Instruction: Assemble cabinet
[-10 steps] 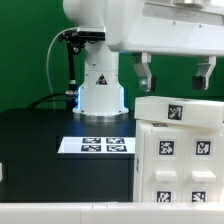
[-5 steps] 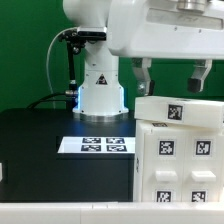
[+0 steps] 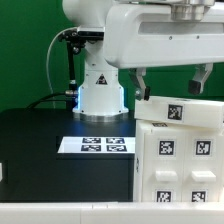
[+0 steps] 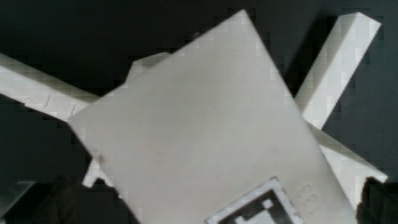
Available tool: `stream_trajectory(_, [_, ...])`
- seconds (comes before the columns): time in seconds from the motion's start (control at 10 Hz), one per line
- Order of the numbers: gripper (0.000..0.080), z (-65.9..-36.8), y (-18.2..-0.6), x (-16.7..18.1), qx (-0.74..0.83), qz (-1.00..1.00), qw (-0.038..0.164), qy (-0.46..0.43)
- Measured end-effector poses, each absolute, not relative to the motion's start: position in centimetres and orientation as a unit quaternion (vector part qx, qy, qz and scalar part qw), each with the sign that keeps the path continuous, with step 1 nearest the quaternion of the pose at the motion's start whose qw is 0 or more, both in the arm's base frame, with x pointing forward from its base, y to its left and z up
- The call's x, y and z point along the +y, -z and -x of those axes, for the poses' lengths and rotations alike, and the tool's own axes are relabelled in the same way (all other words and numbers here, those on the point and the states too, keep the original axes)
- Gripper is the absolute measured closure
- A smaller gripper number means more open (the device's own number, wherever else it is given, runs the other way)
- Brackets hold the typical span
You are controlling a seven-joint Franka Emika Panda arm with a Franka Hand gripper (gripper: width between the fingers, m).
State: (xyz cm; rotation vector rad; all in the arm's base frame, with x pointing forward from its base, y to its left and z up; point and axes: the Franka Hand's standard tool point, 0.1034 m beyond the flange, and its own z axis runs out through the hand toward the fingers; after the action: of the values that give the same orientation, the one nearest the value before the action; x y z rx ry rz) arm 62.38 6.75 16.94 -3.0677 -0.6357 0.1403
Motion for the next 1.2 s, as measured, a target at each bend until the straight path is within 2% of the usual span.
stream_trajectory(0.3, [0.0002, -62.8, -15.5, 7.0, -0.201, 0.979, -0.009, -0.024])
stream_trajectory(0.5, [0.0002, -62.8, -15.5, 6.9, -0.191, 0.981, -0.013, -0.025])
stream_trajectory(0.6, [0.0096, -62.8, -15.5, 6.9, -0.179, 0.983, -0.013, -0.025])
stream_trajectory(0.7, [0.0247, -62.8, -15.5, 6.8, -0.179, 0.983, -0.013, -0.025])
stream_trajectory(0.9, [0.0248, -62.8, -15.5, 6.8, -0.124, 0.992, -0.014, -0.024])
stream_trajectory(1.2, [0.0248, -62.7, -15.4, 6.9, 0.041, 0.999, -0.02, -0.007])
